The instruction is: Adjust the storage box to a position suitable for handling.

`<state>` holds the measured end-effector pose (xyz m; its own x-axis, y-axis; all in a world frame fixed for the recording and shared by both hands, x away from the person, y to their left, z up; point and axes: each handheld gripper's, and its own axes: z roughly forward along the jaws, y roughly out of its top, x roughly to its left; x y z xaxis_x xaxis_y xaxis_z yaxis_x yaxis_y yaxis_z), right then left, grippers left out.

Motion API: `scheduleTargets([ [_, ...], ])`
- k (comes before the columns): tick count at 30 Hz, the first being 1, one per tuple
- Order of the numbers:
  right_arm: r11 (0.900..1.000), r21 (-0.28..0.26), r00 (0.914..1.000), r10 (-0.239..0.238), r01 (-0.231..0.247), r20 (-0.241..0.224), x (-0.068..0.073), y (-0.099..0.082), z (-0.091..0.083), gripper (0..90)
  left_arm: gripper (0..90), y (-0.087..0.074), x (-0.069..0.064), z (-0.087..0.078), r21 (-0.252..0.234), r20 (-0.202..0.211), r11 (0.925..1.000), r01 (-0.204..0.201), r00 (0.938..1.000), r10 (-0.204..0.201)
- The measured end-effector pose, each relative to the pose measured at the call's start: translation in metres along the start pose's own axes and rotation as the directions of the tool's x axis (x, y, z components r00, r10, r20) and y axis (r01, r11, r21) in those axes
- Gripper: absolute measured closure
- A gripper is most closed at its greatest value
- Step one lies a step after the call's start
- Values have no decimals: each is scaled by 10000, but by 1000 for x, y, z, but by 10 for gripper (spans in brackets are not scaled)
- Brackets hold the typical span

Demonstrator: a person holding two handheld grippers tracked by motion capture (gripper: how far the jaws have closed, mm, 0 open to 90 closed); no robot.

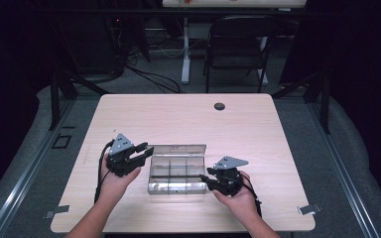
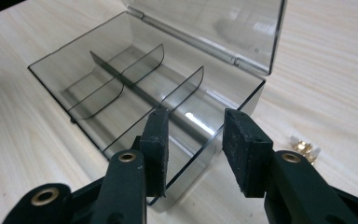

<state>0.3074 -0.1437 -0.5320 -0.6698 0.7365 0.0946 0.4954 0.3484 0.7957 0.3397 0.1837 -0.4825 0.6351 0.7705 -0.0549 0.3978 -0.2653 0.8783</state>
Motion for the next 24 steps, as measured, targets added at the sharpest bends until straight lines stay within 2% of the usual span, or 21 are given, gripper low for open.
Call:
scheduleTargets([
  [3,10000,-64,10000,48,-48,54,-4,6,2,615,662,0,1,2,8,-1,10000,52,10000,-52],
  [13,9971,-718,9989,298,-272,350,-18,31,3,596,657,0,6,8,107,68,9997,215,9997,-216],
  [14,9952,-911,9982,390,-348,447,-21,34,4,572,657,0,7,9,65,122,9995,315,9994,-315],
  [20,9913,-1237,9970,530,-457,564,-28,40,7,549,657,0,9,11,138,175,9991,393,9991,-396],
  [24,9924,-1163,9973,467,-398,575,-32,41,14,543,654,0,10,14,96,175,9988,488,9986,-490],
])
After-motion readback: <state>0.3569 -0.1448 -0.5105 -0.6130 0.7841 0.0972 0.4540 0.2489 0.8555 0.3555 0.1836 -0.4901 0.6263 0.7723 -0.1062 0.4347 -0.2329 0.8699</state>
